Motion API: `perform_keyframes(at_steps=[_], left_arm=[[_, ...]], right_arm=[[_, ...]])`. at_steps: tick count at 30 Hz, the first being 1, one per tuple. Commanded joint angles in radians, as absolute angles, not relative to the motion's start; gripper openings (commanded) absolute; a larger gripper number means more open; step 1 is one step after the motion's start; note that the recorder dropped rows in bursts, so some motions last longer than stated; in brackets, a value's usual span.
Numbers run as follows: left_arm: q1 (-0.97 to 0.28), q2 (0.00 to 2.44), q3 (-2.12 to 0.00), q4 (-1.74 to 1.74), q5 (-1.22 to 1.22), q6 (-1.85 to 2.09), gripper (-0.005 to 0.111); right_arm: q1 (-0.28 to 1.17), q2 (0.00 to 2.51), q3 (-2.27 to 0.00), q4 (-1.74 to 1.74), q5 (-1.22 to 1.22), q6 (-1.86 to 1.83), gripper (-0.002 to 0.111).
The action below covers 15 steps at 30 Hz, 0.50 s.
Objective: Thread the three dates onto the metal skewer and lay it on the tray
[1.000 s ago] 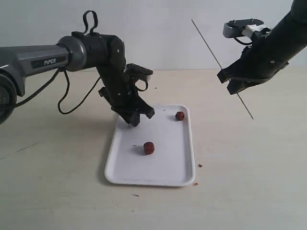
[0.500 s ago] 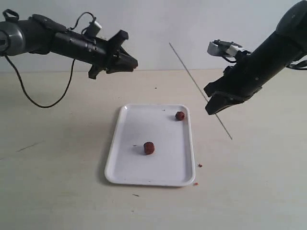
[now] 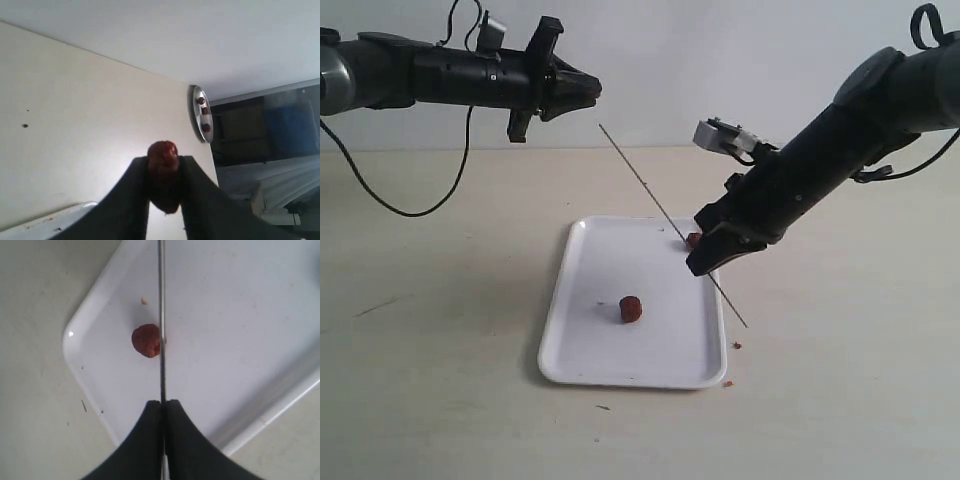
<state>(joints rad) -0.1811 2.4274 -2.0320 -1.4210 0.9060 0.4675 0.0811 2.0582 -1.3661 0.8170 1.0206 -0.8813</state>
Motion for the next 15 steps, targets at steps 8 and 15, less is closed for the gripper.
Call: perform_keyframes(at_steps=[8,15], left_arm=[[-0.191,2.416,-2.038,-1.446,0.905,0.545,0.022],[-0.191,2.417,-2.038,-1.446,0.913,0.545,0.022]], right_arm=[[0.081,2.056,-1.361,0.947,0.994,-0.974,0.000],[0.081,2.056,-1.361,0.974,0.986,-0.994,0.000]])
